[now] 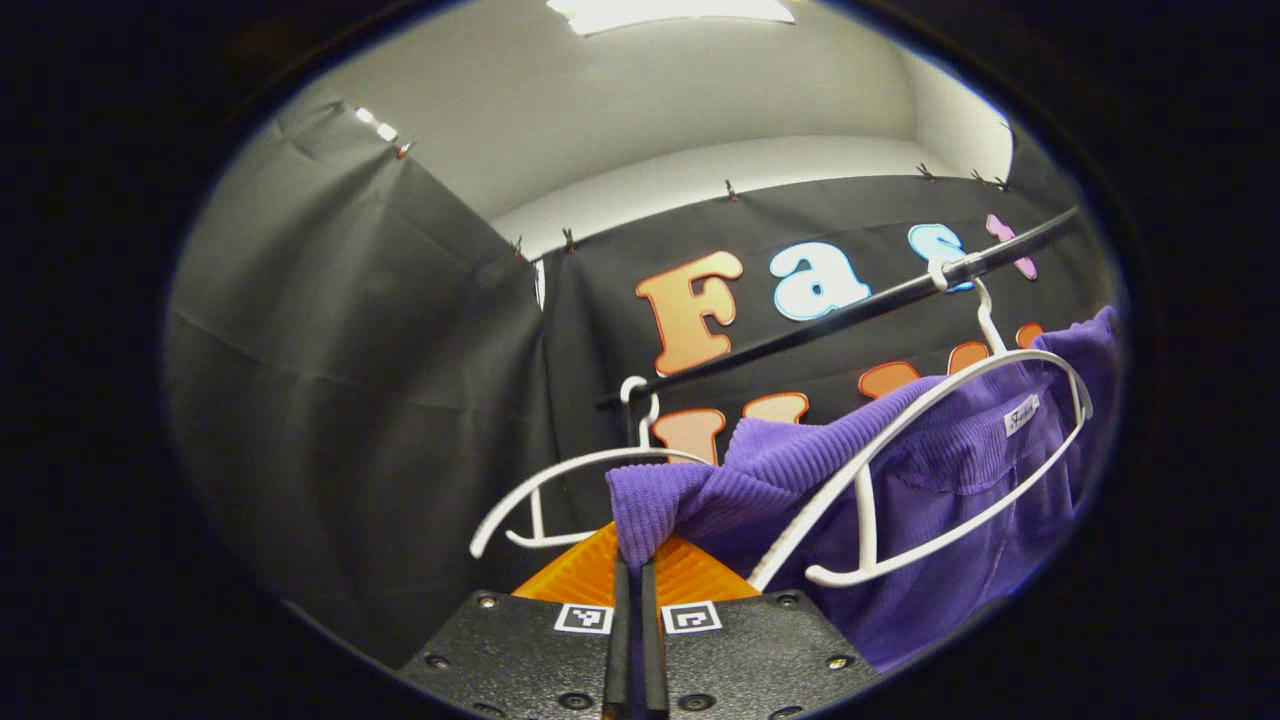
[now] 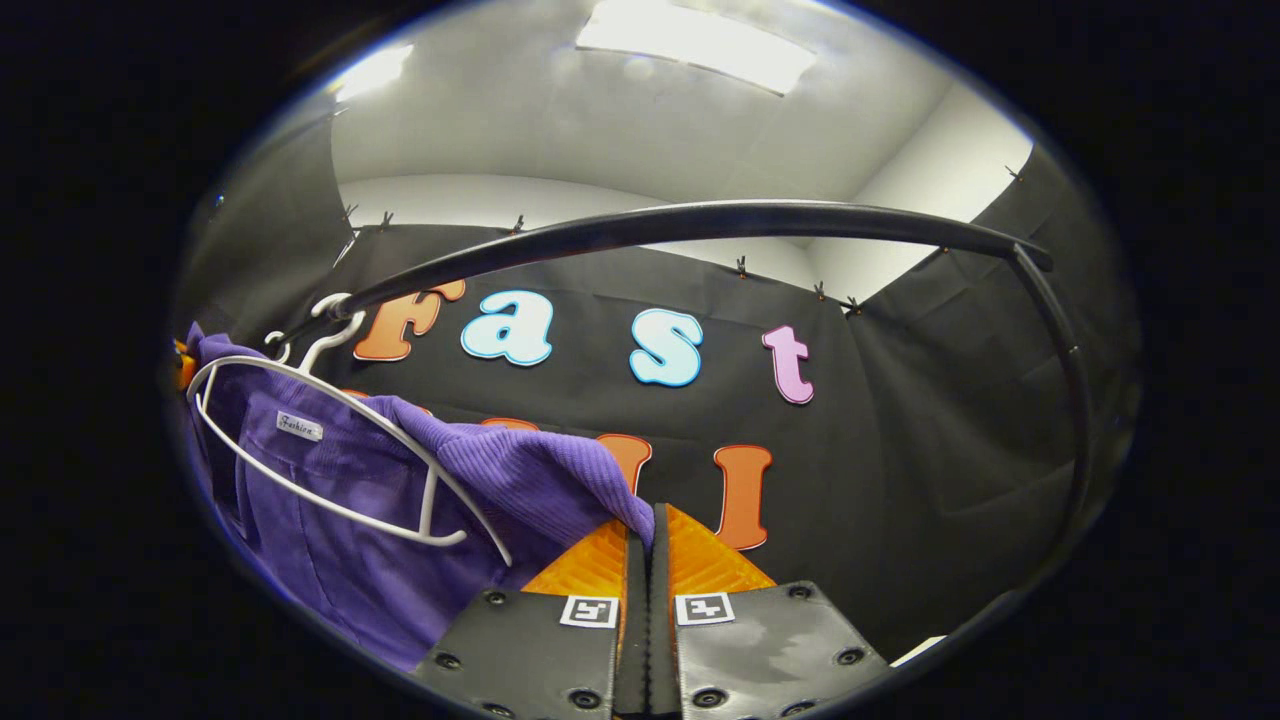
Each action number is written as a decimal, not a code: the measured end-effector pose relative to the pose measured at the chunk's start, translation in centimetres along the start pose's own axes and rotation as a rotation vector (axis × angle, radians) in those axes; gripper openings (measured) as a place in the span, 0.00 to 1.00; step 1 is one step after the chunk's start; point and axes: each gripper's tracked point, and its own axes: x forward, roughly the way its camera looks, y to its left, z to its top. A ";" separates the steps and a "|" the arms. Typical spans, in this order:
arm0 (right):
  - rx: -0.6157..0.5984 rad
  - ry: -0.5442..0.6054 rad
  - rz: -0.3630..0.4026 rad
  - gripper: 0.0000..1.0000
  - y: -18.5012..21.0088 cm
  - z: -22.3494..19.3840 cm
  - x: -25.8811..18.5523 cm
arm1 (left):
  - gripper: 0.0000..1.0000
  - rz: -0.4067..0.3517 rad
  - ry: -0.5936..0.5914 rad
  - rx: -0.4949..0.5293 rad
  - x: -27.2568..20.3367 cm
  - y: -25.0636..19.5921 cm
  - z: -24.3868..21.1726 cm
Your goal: Grasp the clothes on the hanger with both hands and then place them into the laundry hamper below.
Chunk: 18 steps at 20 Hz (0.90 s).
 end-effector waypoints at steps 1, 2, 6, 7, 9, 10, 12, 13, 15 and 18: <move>0.002 0.009 0.004 0.08 0.2 -0.2 -0.1 | 0.05 0.009 0.040 0.009 0.3 0.1 -1.8; 0.006 0.018 0.009 0.08 0.3 -0.4 -0.2 | 0.05 0.003 0.084 0.023 0.7 0.1 -3.8; 0.017 0.028 0.019 0.08 0.5 -1.2 0.2 | 0.05 -0.005 0.144 -0.057 -0.1 -0.8 -7.4; 0.010 0.028 0.019 0.08 0.6 -1.1 0.3 | 0.03 -0.005 0.145 -0.058 -0.3 -0.6 -7.6; -0.024 0.024 0.011 0.08 0.4 -1.0 1.5 | 0.05 -0.005 0.142 -0.064 -0.9 -0.5 -7.8; -0.036 0.025 0.004 0.08 0.3 -1.1 2.1 | 0.05 -0.007 0.145 -0.073 -1.0 -0.5 -8.1; -0.044 0.016 -0.008 0.08 0.4 -1.2 2.7 | 0.05 -0.014 0.158 -0.082 -1.4 -0.6 -8.9; -0.047 0.013 -0.013 0.08 0.6 -1.5 3.3 | 0.05 -0.015 0.171 -0.079 -1.4 -0.7 -9.4; -0.029 0.034 -0.019 0.08 0.9 -2.9 4.5 | 0.05 -0.018 0.190 -0.076 -1.7 -1.3 -10.9; -0.023 0.080 -0.039 0.08 0.4 -5.4 5.7 | 0.05 -0.032 0.214 -0.047 -2.6 -2.1 -12.7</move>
